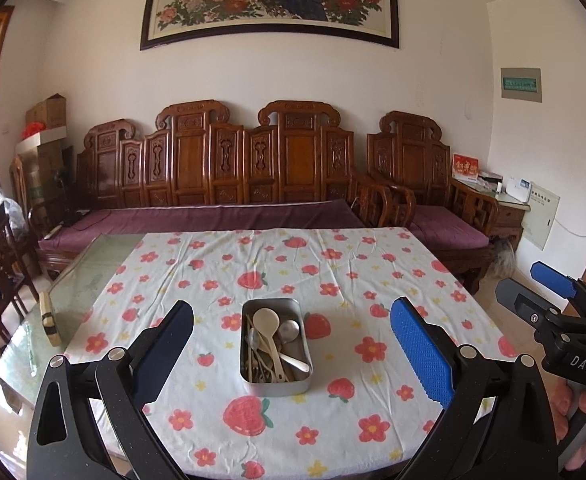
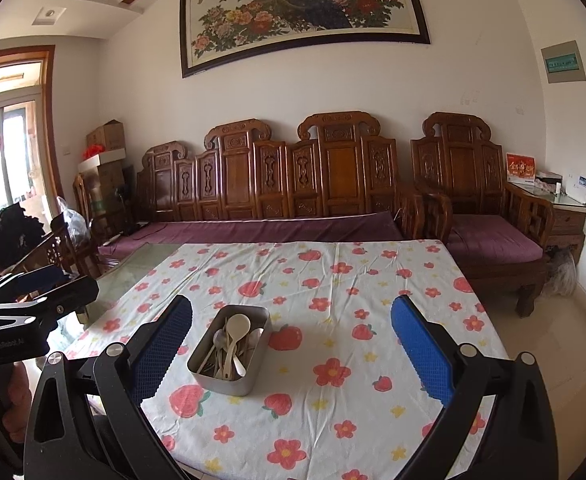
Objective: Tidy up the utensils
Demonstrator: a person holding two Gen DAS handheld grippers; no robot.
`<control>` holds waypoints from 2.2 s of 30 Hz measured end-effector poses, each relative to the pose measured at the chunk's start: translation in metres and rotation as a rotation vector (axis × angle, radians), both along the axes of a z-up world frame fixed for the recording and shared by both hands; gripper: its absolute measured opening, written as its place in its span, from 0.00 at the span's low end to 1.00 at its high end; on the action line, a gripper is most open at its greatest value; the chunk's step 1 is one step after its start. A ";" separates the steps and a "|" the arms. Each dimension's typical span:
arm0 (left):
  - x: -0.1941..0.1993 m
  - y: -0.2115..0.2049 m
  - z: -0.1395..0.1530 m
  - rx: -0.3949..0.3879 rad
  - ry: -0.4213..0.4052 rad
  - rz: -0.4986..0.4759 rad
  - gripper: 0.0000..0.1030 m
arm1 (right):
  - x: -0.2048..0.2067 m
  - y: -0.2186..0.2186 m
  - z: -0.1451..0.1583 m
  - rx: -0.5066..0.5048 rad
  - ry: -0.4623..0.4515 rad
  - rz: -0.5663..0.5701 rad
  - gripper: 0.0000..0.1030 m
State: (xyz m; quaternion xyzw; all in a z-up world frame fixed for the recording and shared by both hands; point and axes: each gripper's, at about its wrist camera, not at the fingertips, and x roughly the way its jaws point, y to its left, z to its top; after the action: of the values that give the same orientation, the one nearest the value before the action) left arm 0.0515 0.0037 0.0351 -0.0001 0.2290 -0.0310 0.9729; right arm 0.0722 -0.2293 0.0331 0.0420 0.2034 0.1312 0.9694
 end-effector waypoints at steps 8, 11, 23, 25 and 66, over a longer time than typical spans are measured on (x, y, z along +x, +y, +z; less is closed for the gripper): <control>0.001 -0.001 0.000 0.002 0.001 0.007 0.93 | -0.004 0.005 0.004 -0.016 -0.014 -0.008 0.97; 0.001 0.000 0.000 0.001 -0.006 0.009 0.93 | -0.006 0.007 0.004 -0.027 -0.017 -0.011 0.97; 0.002 0.001 -0.001 0.000 -0.005 0.013 0.93 | -0.006 0.009 0.002 -0.028 -0.012 -0.008 0.97; 0.003 0.001 -0.002 0.001 -0.004 0.013 0.93 | -0.006 0.009 0.002 -0.028 -0.013 -0.007 0.97; 0.001 0.001 -0.006 0.008 -0.010 0.012 0.93 | -0.006 0.010 -0.002 -0.029 -0.009 -0.005 0.97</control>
State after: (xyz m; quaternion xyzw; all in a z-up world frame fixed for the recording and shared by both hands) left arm 0.0521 0.0051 0.0292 0.0023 0.2241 -0.0242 0.9743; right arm 0.0660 -0.2189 0.0313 0.0277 0.2007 0.1259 0.9711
